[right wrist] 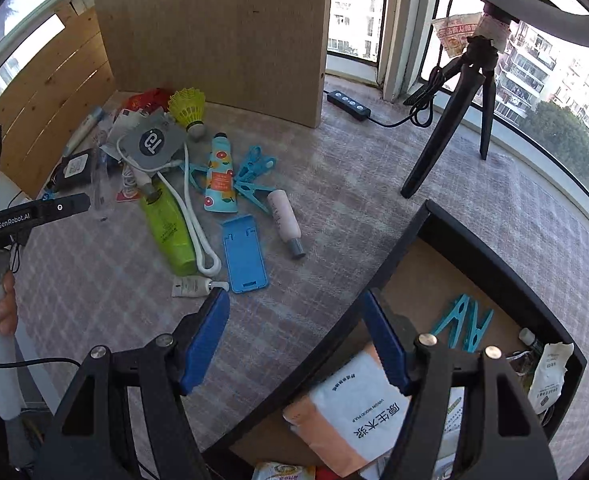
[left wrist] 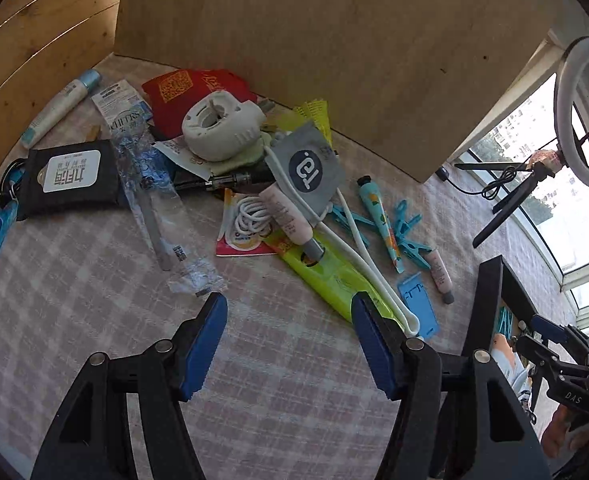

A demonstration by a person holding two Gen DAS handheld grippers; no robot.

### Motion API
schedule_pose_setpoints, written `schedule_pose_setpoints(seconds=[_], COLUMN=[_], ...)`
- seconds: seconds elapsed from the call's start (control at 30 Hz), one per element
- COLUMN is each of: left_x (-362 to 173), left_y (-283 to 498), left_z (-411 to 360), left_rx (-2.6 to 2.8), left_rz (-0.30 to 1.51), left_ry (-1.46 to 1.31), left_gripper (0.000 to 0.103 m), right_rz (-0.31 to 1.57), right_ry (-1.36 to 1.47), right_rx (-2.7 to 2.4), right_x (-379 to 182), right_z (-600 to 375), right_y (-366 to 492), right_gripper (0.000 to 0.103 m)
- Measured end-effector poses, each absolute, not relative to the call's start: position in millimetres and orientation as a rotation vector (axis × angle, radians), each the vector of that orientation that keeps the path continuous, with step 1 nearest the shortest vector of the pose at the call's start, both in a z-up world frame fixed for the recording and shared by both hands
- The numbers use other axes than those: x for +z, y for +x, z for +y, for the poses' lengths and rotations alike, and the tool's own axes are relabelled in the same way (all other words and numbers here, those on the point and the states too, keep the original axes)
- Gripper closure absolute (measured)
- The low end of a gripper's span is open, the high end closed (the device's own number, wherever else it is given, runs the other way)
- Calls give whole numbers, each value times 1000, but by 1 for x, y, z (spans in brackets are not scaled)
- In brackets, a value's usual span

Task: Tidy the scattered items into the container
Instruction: 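Move both open tools back over the pile, then grasp the blue phone stand with the right tool while the left grasps the clear-wrapped comb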

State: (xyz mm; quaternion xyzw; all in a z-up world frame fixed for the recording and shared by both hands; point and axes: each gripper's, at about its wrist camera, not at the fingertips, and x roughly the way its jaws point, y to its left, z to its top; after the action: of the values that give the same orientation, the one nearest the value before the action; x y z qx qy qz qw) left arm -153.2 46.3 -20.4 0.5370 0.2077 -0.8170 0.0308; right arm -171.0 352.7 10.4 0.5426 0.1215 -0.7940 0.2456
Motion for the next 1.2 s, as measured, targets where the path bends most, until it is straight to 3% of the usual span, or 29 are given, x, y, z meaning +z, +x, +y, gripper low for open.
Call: schedule_pose_setpoints(seconds=[0.3, 0.73, 0.93, 1.03, 1.2], left_x=[-66, -93, -92, -91, -93], left_y=[-172, -192, -199, -198, -199], left_z=[-24, -34, -29, -27, -21], left_rx=[-2331, -2290, -2297, -2299, -2301], left_rz=[751, 850, 844, 860, 851], left_ry=[1668, 1687, 1688, 1679, 1688], left_gripper=[41, 41, 41, 41, 41], right_rz=[327, 308, 289, 229, 230], right_ry=[1622, 1754, 1763, 1792, 1803], right_rx=[-2055, -1977, -1944, -1923, -1919], right_x=[-29, -71, -66, -66, -71], right_z=[308, 273, 269, 271, 272], right_y=[-206, -231, -223, -221, -224], right_gripper=[35, 34, 39, 51, 52])
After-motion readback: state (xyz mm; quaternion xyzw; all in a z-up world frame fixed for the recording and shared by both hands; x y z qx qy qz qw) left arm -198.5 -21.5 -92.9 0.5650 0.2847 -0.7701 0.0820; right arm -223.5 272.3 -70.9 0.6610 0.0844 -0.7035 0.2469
